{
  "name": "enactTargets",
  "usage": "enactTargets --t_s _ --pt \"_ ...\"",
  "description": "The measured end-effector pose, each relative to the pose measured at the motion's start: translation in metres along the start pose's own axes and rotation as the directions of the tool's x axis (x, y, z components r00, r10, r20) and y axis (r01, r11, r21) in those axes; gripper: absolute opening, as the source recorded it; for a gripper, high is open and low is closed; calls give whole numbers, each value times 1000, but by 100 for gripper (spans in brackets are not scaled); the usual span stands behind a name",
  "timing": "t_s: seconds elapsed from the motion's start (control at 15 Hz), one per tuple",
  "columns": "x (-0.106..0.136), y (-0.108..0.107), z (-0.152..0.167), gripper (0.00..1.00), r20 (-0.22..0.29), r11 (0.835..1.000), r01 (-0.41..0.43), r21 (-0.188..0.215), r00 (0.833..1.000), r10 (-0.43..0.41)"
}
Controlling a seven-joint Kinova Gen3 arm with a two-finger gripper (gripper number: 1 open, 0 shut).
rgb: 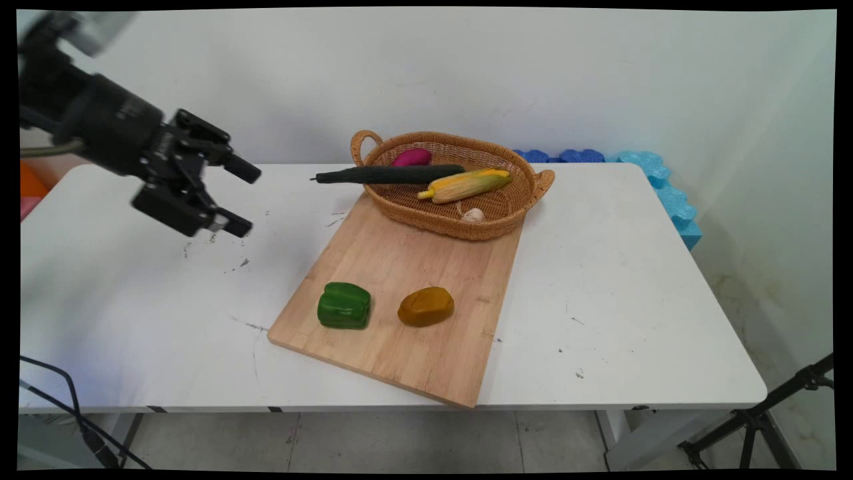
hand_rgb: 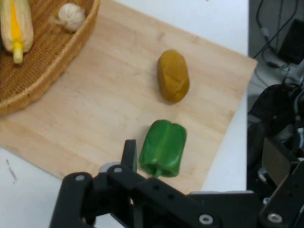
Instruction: Pick up the cucumber from the cutting board
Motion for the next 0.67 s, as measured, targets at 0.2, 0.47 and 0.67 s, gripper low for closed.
enactTargets --t_s 0.2,0.47,0.67 --pt "7 -7 33 100 78 1000 0 19 997 -2" --pt "13 -19 83 100 174 999 -20 27 985 15" --pt "16 -25 116 100 220 999 -27 19 975 22"
